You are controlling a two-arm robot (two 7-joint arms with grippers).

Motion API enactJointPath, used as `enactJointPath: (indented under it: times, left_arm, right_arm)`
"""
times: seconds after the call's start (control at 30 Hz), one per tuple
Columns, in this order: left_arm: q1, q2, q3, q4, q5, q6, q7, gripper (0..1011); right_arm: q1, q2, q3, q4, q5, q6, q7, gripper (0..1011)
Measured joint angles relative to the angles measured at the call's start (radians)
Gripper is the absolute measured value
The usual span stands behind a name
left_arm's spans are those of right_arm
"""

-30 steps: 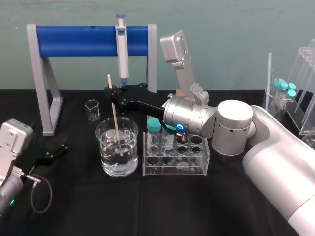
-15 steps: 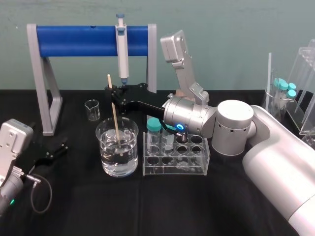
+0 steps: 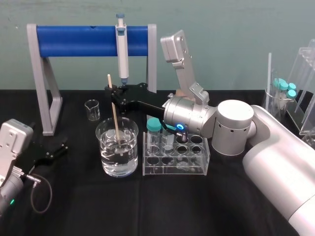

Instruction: Hold the thermometer with one hand and immerse one end into the beaker, then reinsert it into the test tube rack.

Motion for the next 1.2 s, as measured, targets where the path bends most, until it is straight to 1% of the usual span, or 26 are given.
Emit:
enactJointPath:
  times: [1.2]
  left_arm:
    - [0.0,0.0,0.0,0.0,0.0,0.0,0.0,1004]
  right_arm:
    - [0.0,0.0,0.0,0.0,0.0,0.0,0.0,55]
